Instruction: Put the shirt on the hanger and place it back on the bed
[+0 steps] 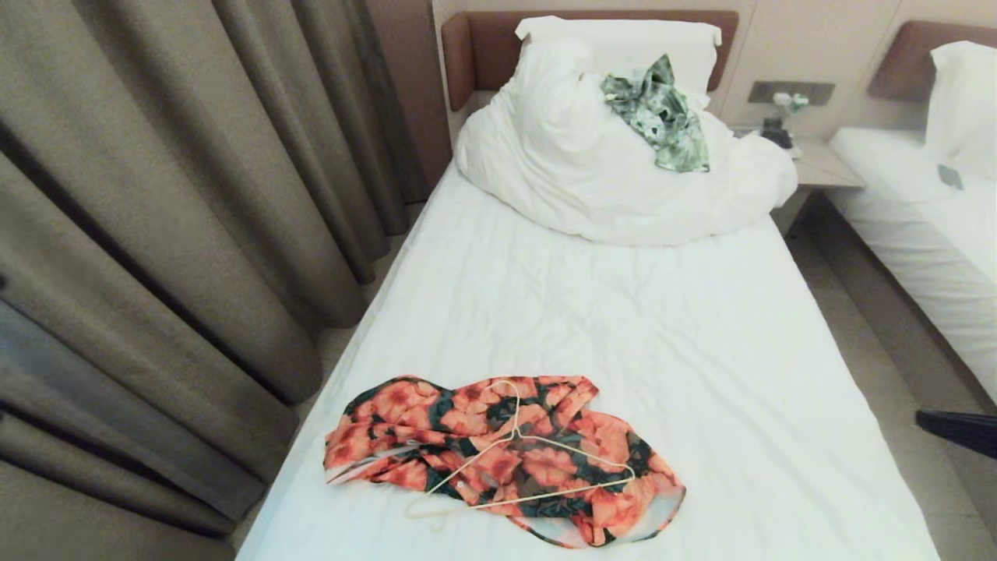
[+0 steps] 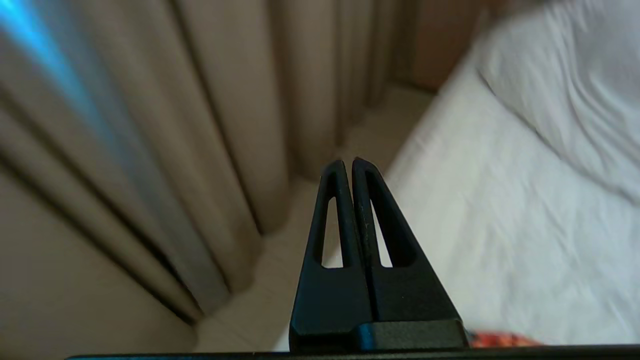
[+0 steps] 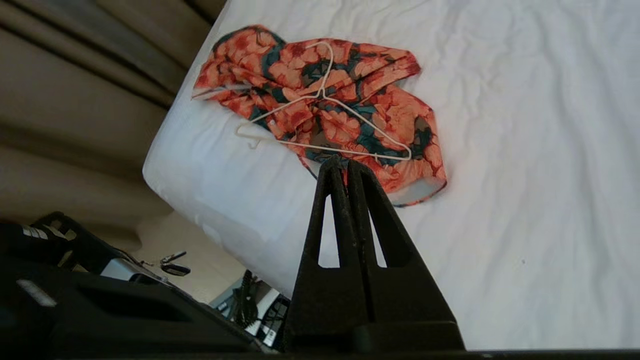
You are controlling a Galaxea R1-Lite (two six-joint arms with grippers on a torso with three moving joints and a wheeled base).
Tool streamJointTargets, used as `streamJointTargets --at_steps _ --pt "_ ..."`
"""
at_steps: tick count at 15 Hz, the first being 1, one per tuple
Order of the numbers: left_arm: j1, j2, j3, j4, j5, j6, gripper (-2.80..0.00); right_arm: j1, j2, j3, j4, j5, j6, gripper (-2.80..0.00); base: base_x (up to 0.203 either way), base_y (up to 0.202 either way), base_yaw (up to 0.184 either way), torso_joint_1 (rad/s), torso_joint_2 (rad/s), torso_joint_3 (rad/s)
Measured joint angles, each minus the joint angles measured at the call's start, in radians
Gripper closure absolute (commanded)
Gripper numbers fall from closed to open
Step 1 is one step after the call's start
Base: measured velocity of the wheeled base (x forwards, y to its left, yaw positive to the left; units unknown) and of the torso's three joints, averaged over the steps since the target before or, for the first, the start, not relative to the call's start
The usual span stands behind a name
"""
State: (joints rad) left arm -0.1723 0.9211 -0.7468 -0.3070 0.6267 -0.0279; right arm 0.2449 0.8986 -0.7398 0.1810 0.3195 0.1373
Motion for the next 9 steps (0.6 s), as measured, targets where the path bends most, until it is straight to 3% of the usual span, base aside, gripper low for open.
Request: streamJointTargets --at_steps 5,7,9 --pt "0.113 -0.373 0.131 0.124 -0.013 0.020 0.00 -0.010 -0.252 0.037 0.094 -0.090 0.047 0.00 0.000 0.000 0.000 0.000 0.00 0.000" --pt "0.131 -0.501 0.257 0.134 -0.049 0.056 0.00 -0.039 -0.367 0.080 0.111 -0.138 0.047 0.00 0.000 0.000 0.000 0.000 0.00 0.000" --pt "0.142 -0.608 0.397 0.135 -0.129 0.075 0.00 -0.104 -0.486 0.157 0.115 -0.183 0.040 0.00 0.000 0.000 0.000 0.000 0.00 0.000"
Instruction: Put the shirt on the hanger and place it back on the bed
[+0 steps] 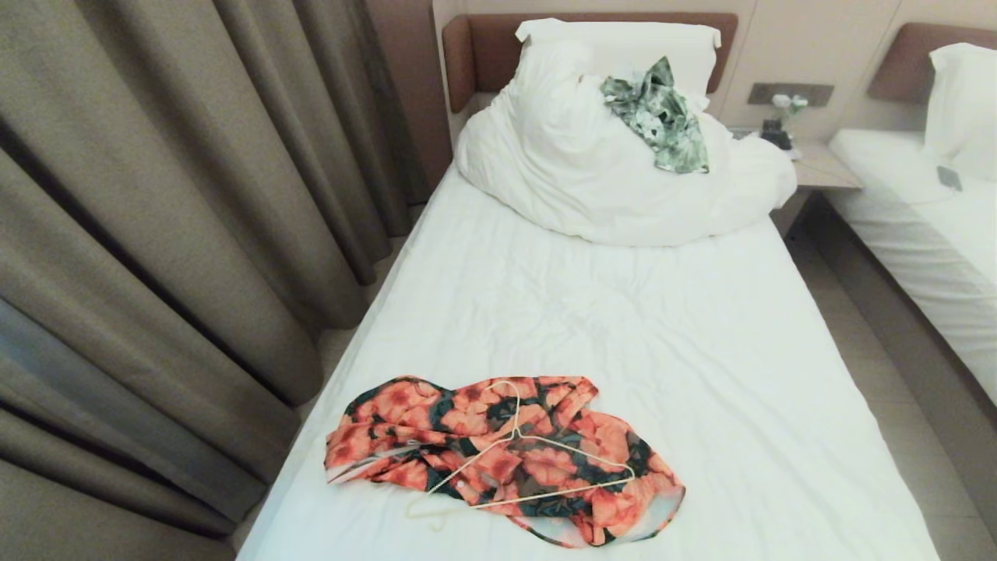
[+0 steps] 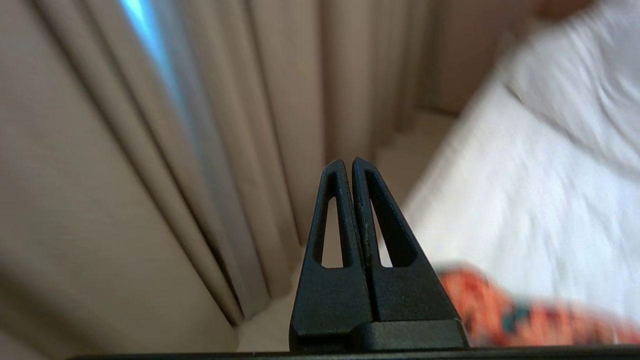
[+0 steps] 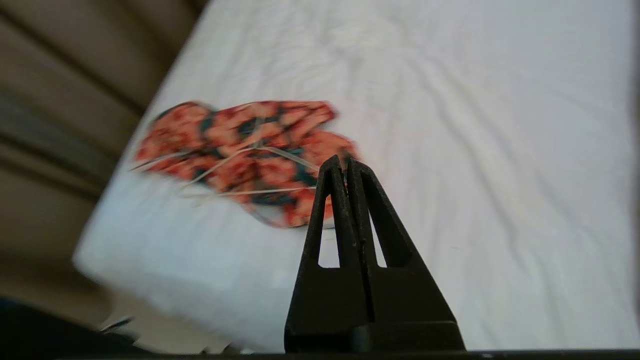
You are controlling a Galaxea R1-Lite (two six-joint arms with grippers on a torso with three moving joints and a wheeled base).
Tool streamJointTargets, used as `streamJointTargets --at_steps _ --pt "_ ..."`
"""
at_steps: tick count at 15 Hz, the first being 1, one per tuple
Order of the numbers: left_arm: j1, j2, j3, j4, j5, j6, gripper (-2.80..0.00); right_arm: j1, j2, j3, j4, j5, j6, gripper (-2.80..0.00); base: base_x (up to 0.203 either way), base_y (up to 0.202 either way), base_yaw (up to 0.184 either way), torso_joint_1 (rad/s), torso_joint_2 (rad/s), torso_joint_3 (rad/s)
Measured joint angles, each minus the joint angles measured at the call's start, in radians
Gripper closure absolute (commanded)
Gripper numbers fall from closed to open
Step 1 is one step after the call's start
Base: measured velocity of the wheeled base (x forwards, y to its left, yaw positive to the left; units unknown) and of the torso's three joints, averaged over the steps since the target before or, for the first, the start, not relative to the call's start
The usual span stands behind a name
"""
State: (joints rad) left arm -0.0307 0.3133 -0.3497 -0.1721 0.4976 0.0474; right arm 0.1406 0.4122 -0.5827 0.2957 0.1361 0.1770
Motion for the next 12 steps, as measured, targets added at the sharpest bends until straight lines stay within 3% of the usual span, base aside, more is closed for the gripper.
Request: streamJointTargets --at_steps 3,6,8,12 --pt "0.017 -0.145 0.182 0.009 -0.200 0.008 0.00 -0.112 -0.147 0.172 -0.021 -0.024 -0.036 0.00 0.000 0.000 0.000 0.000 0.00 0.000" --pt "0.023 -0.261 0.319 0.065 -0.388 0.007 0.00 -0.140 -0.234 0.377 -0.141 -0.040 -0.071 0.00 0.000 0.000 0.000 0.000 0.00 0.000" --pt "0.024 -0.293 0.341 0.076 -0.447 0.011 0.00 -0.143 -0.292 0.492 -0.240 -0.043 -0.095 0.00 0.000 0.000 0.000 0.000 0.00 0.000" --pt "0.025 -0.313 0.350 0.071 -0.505 0.046 0.00 -0.145 -0.388 0.542 -0.280 -0.081 -0.147 0.00 0.000 0.000 0.000 0.000 0.00 0.000"
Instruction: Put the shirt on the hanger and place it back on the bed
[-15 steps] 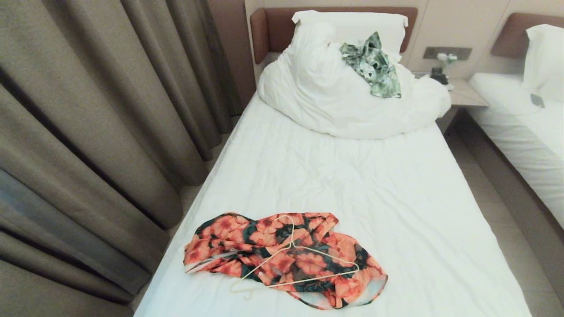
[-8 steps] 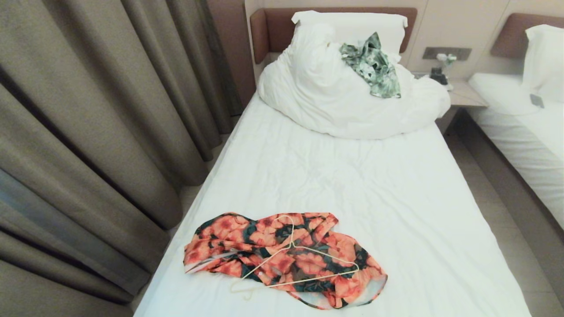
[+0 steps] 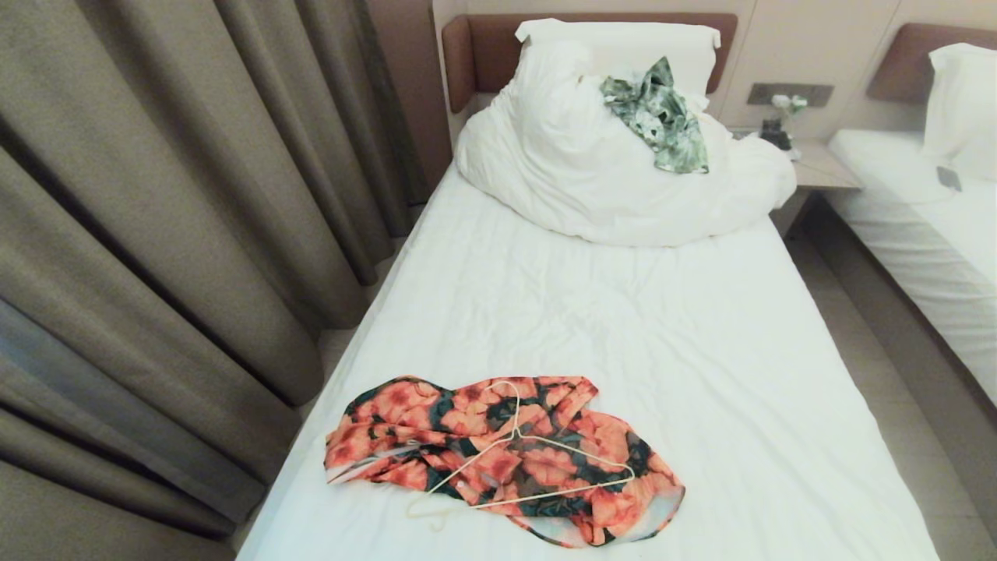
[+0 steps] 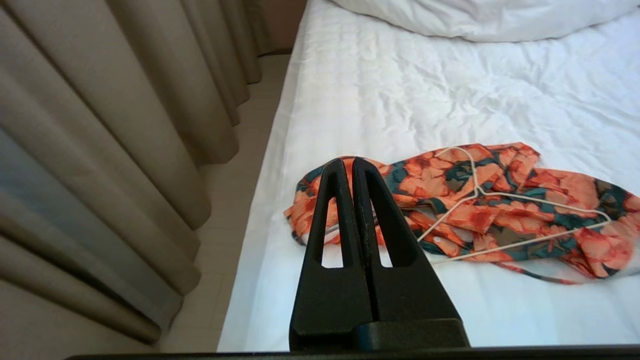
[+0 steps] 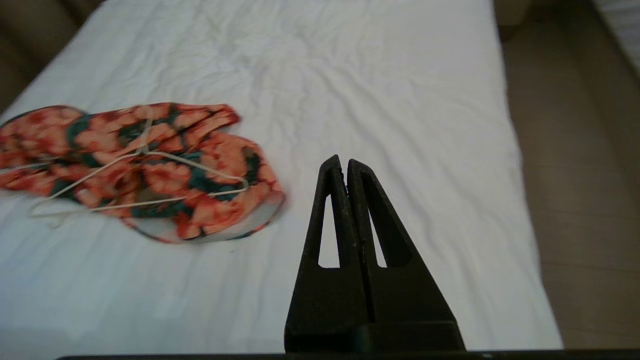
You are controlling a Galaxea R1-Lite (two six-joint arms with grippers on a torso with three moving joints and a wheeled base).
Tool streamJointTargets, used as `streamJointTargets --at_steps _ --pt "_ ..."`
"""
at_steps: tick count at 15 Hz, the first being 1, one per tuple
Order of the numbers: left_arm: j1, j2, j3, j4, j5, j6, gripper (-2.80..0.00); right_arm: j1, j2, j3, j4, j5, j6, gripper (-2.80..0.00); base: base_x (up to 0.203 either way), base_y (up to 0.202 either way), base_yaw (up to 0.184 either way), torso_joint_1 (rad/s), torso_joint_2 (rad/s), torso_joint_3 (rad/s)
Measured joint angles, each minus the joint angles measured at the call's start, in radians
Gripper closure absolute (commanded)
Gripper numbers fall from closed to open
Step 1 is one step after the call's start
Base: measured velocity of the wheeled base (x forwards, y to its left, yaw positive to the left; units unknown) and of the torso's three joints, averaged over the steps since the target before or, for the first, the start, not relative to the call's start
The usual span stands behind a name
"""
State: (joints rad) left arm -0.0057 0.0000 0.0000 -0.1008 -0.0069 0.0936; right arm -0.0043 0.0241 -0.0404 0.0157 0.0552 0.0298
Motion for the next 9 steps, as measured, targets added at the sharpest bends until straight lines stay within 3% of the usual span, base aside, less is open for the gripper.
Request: streamJointTargets --at_steps 4,9 --pt "0.000 -0.003 0.000 -0.005 -0.005 -0.006 0.00 0.000 -0.022 0.030 -0.010 -0.056 -0.052 0.00 0.000 0.000 0.000 0.000 0.00 0.000" --pt "0.000 -0.004 0.000 -0.005 -0.001 -0.019 0.00 0.001 -0.026 0.040 -0.013 -0.056 -0.038 0.00 0.000 0.000 0.000 0.000 0.00 0.000"
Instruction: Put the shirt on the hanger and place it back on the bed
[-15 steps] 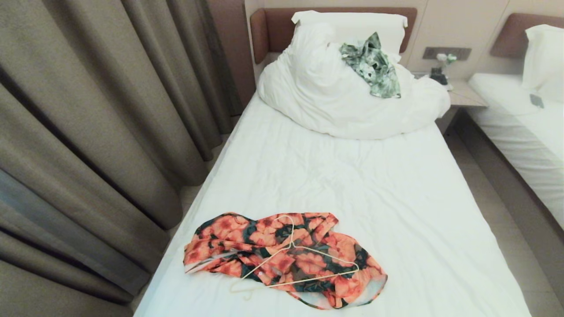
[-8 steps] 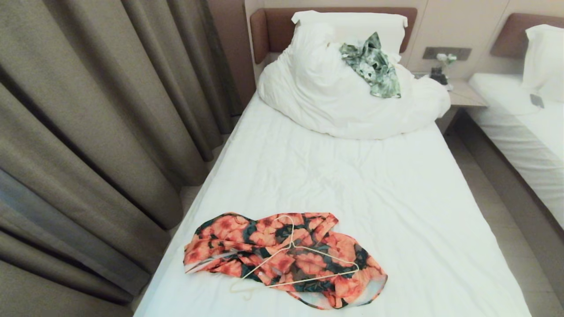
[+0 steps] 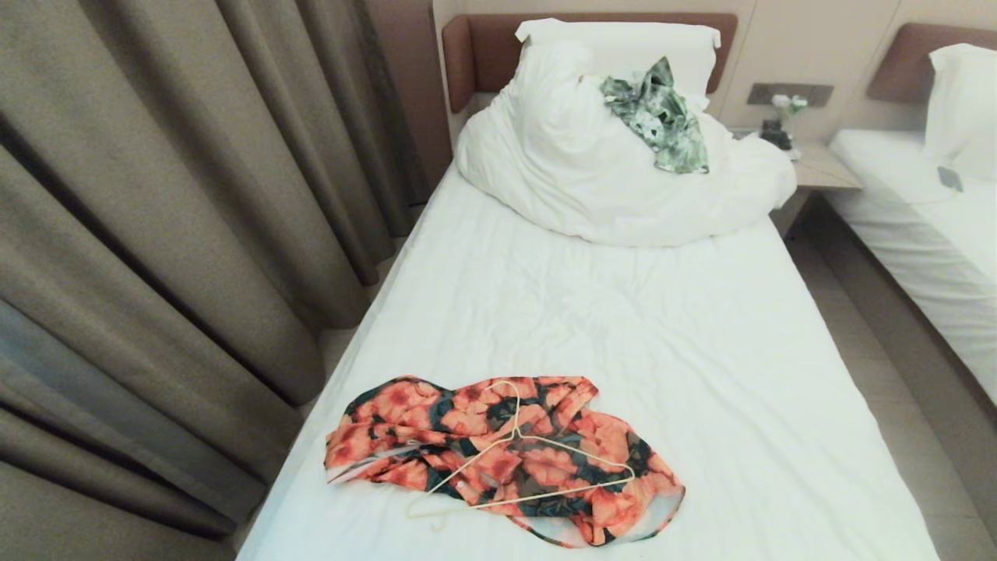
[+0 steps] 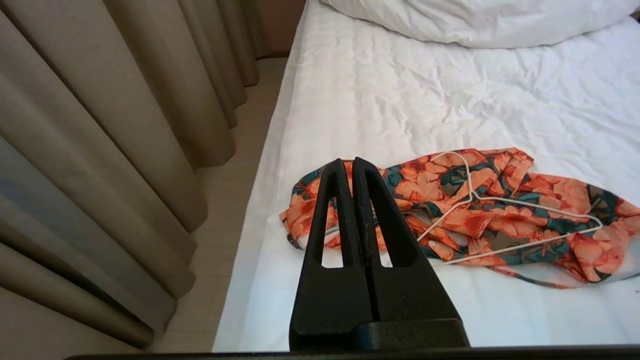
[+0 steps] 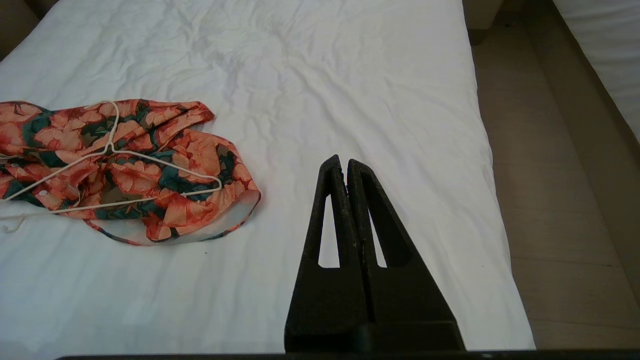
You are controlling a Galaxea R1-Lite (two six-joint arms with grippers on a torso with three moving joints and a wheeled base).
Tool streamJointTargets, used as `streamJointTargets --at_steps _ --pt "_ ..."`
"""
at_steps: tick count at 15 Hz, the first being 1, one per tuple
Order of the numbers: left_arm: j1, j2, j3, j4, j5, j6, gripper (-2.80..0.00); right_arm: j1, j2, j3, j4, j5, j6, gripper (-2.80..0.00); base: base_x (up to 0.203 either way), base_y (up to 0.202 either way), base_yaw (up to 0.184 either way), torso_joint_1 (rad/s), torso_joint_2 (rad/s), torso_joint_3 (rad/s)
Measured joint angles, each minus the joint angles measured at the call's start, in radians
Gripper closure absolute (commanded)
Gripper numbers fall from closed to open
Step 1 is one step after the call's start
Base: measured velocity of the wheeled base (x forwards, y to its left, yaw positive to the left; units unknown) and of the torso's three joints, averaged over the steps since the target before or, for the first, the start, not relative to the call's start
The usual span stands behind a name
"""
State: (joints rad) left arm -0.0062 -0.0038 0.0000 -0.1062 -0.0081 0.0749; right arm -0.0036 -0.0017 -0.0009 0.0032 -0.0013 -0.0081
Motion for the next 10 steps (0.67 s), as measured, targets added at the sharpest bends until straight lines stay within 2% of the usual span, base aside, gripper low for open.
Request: streamJointTargets --at_steps 5,10 --pt "0.000 0.000 0.000 0.000 0.007 -0.059 0.00 0.000 0.000 0.001 0.000 0.000 0.000 0.00 0.000 0.000 0.000 0.000 0.00 0.000" --pt "0.000 0.001 0.000 0.000 0.006 -0.061 0.00 0.000 0.000 0.001 0.001 -0.001 -0.001 0.00 0.000 0.000 0.000 0.000 0.00 0.000"
